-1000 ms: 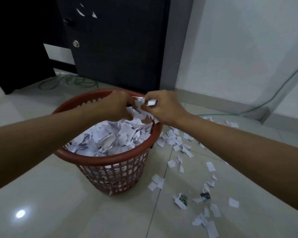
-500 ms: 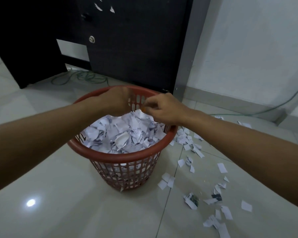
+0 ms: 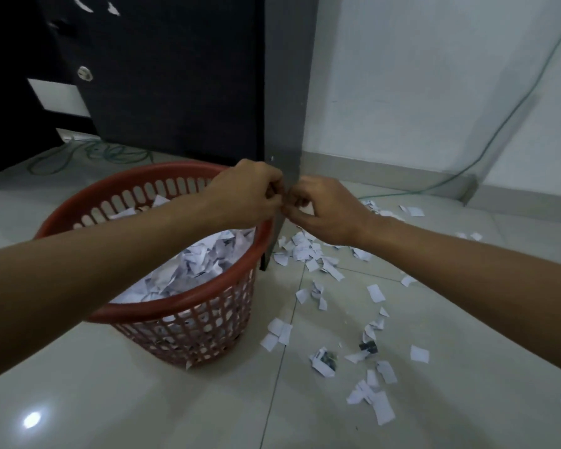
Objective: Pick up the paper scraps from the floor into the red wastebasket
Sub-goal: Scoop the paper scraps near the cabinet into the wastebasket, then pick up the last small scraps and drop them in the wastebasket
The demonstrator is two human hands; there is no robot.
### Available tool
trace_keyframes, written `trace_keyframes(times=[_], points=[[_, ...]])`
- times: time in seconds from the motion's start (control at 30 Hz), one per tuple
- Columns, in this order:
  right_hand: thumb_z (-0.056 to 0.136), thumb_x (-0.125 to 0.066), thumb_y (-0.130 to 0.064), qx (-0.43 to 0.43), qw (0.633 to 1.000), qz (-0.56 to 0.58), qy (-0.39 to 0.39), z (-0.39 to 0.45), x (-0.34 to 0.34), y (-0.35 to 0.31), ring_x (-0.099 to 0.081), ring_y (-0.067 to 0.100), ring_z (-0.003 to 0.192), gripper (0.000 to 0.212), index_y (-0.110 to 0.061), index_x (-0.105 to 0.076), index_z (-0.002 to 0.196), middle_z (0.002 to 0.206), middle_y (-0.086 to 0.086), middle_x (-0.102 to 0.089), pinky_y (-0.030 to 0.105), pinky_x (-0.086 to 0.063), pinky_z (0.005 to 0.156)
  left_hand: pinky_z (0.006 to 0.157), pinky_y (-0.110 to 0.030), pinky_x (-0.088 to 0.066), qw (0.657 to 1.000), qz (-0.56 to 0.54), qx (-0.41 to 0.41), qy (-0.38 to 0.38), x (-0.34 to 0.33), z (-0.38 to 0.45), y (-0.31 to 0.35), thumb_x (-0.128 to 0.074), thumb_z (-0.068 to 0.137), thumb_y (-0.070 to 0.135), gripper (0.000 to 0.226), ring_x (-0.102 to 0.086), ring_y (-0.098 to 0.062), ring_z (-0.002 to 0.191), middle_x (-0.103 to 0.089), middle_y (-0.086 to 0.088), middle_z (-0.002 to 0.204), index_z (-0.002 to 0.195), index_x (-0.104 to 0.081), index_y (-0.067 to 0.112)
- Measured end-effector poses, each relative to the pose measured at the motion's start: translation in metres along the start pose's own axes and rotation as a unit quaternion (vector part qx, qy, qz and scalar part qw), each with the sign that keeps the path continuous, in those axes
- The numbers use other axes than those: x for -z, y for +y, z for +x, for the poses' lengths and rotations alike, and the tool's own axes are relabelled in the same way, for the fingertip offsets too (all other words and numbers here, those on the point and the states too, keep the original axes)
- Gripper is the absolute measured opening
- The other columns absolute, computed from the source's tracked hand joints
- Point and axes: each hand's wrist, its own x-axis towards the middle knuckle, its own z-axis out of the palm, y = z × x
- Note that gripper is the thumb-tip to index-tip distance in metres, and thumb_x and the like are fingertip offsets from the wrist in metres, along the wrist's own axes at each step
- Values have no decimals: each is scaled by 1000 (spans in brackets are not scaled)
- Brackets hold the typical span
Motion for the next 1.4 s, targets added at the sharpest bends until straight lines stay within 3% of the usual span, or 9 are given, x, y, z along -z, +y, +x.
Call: trace_keyframes(times=[0.23,0.4,0.6,0.77,0.87,1.03,1.2,1.3,1.4], points=[[89,-62,-24,-72,996,0,-50,-72,5,49,-56,11,76,11,-16,-69,92,86,-2,-61,34,-50,71,73,-24,-50,995,-27,-39,-90,-55,4,38,-61,88,22,11,-58,-5,82,-64,8,93,96,-68,18],[87,-68,-21,-180,980,42,-79,-133,-20,77,-59,12,74,11,-13,-69,95,86,-4,-61,25,-46,69,87,-37,-51,976,3,-38,-215,-129,-4,62,-59,89,28,23,-58,-19,101,-60,-2,113,109,-62,17],[81,-76,-26,-290,941,99,-144,-205,-78,89,-58,11,71,22,-16,-68,99,92,1,-63,28,-49,72,87,-31,-46,939,27,-17,-342,-209,-25,65,-59,92,27,34,-53,-24,109,-50,-10,124,122,-56,12],[83,-70,-35,-283,908,123,-283,-267,-120,69,-56,10,71,12,-28,-62,78,81,-2,-64,26,-45,67,83,-34,-49,919,9,37,-393,-251,-45,56,-58,92,20,27,-56,-26,99,-54,-11,115,117,-56,11],[86,-65,-29,-249,904,120,-325,-287,-136,60,-50,10,69,12,-21,-63,78,80,-2,-63,24,-40,66,79,-33,-46,928,-2,53,-368,-266,-52,49,-59,89,20,25,-54,-24,97,-53,-10,114,114,-56,13],[85,-60,-15,-275,928,146,-207,-278,-151,71,-52,18,74,11,-11,-71,86,84,7,-63,27,-37,68,99,-45,-38,952,34,123,-278,-278,-68,43,-58,88,21,49,-29,-34,126,-27,-13,139,133,-39,16],[88,-58,-10,-312,929,128,-152,-262,-159,87,-59,25,96,26,-9,-69,112,106,11,-64,20,-34,76,115,-51,-20,896,18,335,-291,-286,-79,33,-59,90,30,79,4,-38,144,16,-14,157,150,-8,17],[86,-60,-8,-341,926,140,-76,-264,-157,94,-60,26,90,22,-10,-69,107,103,10,-63,24,-38,75,117,-48,-15,870,-9,410,-275,-291,-84,33,-61,90,31,82,7,-37,145,17,-15,157,151,-8,16],[83,-63,-4,-353,926,131,-16,-272,-153,98,-61,27,85,21,-7,-69,103,98,10,-61,29,-44,73,118,-50,-13,879,-38,387,-277,-297,-86,37,-56,93,30,77,9,-40,145,12,-16,159,152,-8,14]])
